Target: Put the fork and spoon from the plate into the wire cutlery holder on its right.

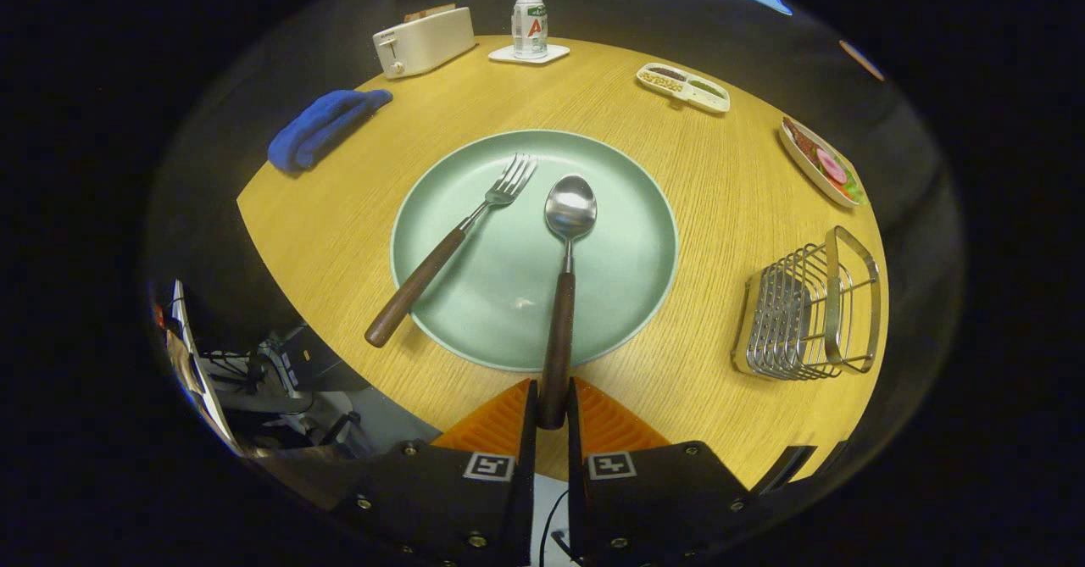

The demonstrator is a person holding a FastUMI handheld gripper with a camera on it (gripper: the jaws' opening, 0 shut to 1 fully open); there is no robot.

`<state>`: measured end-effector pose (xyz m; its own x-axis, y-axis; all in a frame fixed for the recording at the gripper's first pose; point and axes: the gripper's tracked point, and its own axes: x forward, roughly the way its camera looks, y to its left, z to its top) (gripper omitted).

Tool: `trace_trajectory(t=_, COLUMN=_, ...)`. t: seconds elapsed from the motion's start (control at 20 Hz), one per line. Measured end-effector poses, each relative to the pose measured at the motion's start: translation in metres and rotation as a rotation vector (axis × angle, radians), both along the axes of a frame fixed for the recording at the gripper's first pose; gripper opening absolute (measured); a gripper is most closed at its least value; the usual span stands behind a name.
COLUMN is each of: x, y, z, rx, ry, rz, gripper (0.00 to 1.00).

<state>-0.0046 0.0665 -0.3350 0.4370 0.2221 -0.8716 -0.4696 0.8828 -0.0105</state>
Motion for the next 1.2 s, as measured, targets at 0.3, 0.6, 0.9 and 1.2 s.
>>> trace_trajectory(t=0.3, x=0.008, y=-0.012, z=0.010, rx=-0.031, ry=-0.050, rz=-0.014, gripper=0.06)
trace_trajectory(t=0.6, x=0.003, y=-0.020, z=0.026, rx=-0.010, ry=-0.026, rz=-0.033, gripper=0.02)
trace_trajectory(t=0.9, x=-0.012, y=-0.040, z=0.066, rx=-0.008, ry=-0.004, rz=0.024, gripper=0.02)
trace_trajectory(t=1.2, x=-0.034, y=-0.079, z=0.136, rx=0.003, ry=0.017, rz=0.062, gripper=0.02)
